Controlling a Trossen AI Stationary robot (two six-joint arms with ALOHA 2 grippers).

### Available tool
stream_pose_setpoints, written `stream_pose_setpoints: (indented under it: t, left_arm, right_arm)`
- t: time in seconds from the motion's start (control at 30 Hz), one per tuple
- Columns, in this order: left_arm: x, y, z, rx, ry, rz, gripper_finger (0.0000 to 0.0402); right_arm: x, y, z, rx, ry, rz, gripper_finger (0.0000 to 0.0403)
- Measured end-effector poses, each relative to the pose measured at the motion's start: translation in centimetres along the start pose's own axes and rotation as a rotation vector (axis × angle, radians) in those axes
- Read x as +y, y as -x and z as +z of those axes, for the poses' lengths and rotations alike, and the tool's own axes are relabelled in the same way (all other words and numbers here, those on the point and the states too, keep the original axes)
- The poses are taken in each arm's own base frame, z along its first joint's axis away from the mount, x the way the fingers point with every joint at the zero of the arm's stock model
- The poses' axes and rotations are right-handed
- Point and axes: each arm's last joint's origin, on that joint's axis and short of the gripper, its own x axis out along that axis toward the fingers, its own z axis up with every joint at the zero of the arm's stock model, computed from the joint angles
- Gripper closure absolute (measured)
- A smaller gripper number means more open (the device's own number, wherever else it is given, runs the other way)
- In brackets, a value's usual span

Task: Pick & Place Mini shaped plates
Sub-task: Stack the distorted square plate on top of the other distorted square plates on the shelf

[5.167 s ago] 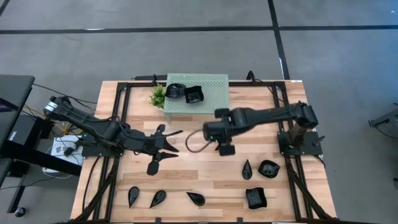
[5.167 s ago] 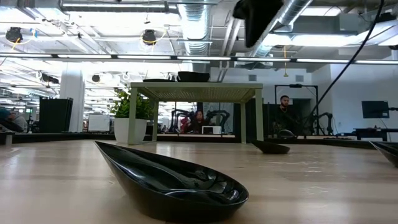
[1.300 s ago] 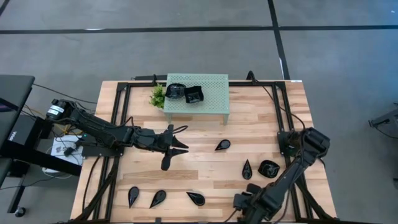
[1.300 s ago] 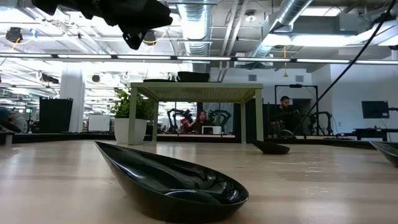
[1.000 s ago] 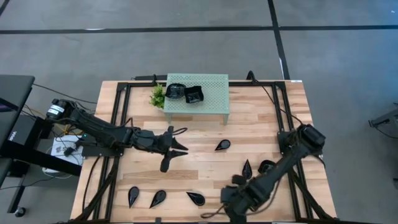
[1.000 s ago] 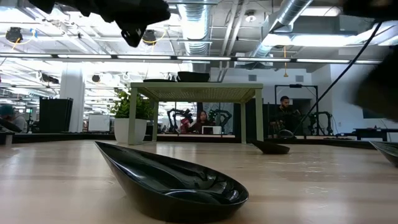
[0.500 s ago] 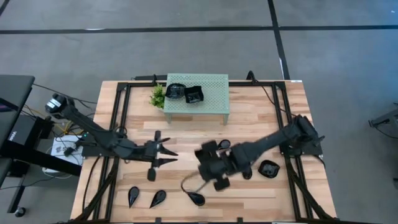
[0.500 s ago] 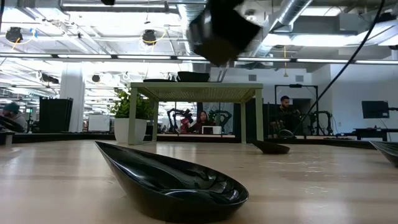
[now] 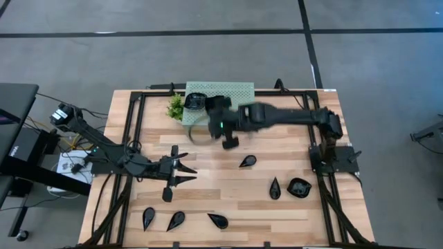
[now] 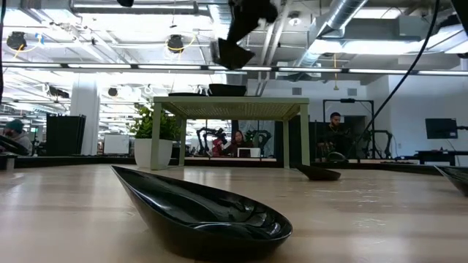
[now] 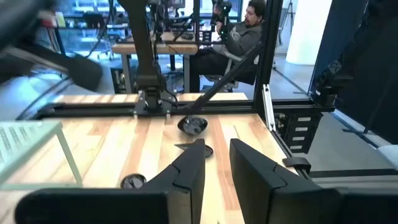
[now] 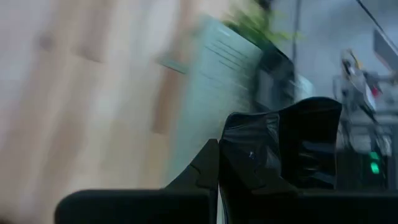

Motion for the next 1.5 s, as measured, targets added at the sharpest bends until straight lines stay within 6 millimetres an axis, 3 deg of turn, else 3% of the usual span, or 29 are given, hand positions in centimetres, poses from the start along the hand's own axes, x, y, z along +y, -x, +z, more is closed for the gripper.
stream_pose_setpoints:
  t: [0.17, 0.37, 0.7, 1.1, 1.5]
  left_arm:
    - [-0.1, -0.2, -0.2, 0.01, 0.027, 0.0, 0.0325]
    - [-0.1, -0.2, -0.2, 0.01, 0.031, 0.0, 0.0325]
    - [-0.1, -0.2, -0.3, 0.01, 0.031, 0.0, 0.0325]
    - [-0.1, -0.2, -0.3, 0.01, 0.03, 0.0, 0.0325]
    - [0.0, -0.2, -0.2, 0.002, 0.031, 0.002, 0.0325]
  right_arm:
    - [-3.6, -1.5, -2.0, 0.019, -0.064, -0.035, 0.0401]
    - [-5.2, -2.7, -2.3, -0.055, -0.09, -0.005, 0.0401]
    - [-5.3, -3.8, -2.7, -0.023, -0.154, 0.002, 0.0395]
    - [-5.0, -3.7, -2.5, -0.012, -0.251, -0.009, 0.0298]
    - [-3.5, -3.1, -1.3, -0.05, -0.223, 0.008, 0.0259]
